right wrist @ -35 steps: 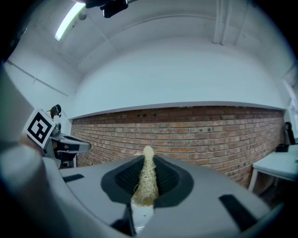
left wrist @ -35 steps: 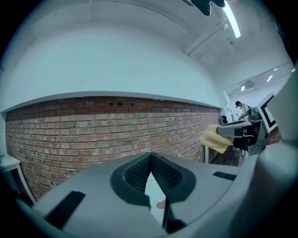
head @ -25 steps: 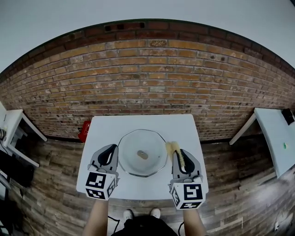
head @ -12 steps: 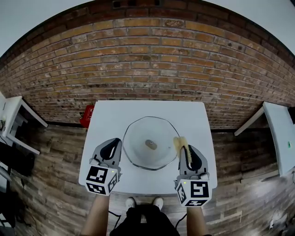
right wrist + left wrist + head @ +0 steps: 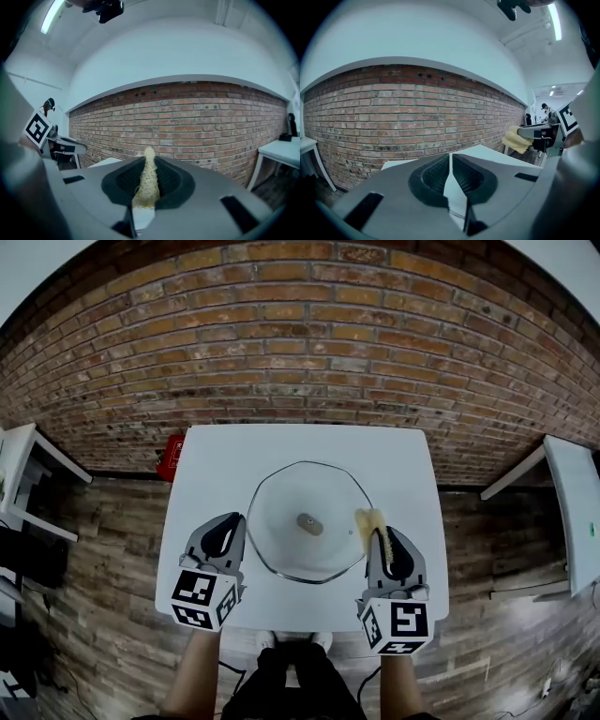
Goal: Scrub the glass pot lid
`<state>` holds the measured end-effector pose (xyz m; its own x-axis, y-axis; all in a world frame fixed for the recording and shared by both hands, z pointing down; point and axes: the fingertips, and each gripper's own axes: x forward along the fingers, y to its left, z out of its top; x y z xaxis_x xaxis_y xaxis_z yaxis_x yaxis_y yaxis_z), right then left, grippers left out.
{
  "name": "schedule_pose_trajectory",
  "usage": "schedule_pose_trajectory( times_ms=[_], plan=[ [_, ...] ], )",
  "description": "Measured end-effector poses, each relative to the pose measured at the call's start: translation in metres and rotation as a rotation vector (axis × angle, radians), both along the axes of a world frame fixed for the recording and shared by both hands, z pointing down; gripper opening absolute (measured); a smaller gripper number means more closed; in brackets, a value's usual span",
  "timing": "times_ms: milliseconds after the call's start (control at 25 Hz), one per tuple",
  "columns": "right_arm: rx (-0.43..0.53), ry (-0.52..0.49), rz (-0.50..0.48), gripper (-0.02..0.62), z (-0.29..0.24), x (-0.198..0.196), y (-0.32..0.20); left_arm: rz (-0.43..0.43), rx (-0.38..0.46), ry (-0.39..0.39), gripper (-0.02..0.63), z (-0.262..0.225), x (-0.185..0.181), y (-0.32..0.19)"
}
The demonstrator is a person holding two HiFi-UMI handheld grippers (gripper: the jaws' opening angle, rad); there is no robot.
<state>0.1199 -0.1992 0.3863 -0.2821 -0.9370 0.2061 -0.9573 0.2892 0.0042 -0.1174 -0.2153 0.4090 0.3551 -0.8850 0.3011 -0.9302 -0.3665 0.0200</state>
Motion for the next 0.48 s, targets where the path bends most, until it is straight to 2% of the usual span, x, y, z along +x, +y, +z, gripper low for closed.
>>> schedule_pose_trajectory(
  times_ms=[480],
  plan=[
    [-0.087, -0.001, -0.002, 0.058, 0.047, -0.005, -0.017, -0.004, -0.09, 0.011, 0.011, 0.05, -0.004, -0.011]
  ],
)
